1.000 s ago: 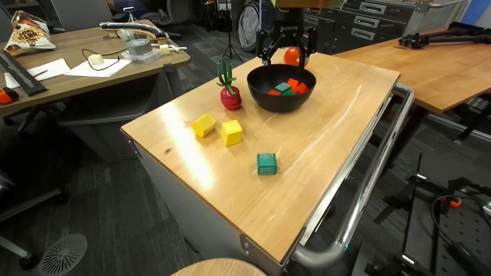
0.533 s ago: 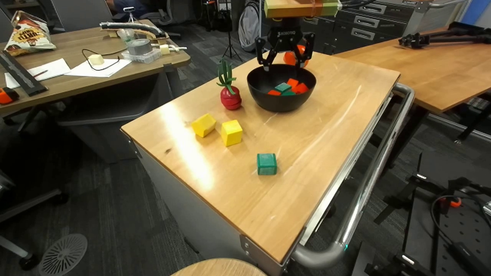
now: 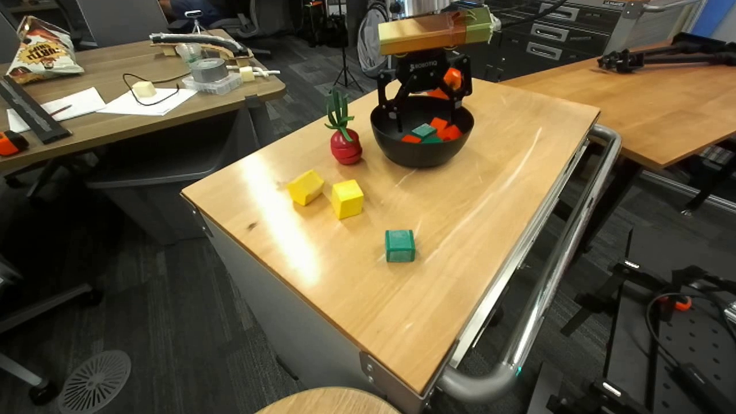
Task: Remove the blocks from the black bowl
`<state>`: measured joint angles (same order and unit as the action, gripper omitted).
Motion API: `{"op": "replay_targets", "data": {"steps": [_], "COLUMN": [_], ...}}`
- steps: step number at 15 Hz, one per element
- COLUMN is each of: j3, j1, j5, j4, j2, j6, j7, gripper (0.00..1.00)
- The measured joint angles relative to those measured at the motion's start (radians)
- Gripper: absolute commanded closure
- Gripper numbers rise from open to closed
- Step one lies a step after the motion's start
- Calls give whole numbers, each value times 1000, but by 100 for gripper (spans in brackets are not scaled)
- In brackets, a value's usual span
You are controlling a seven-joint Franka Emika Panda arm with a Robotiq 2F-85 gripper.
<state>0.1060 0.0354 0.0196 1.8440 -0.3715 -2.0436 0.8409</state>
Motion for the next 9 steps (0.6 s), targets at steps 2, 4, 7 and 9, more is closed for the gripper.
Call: {"op": "replay_targets", "data": {"steps": [2,4,7,9], "j3": [-2,-4,-4,-1], "j1": [14,25,34,34], "j5": [0,0,1,8], "j4": [1,1,-2,-2], "j2": [-5,-13,-30,-44], "j6": [0,-1,-12,-32], "j7": [32,60,93,108], "gripper": [18,33,57,74]}}
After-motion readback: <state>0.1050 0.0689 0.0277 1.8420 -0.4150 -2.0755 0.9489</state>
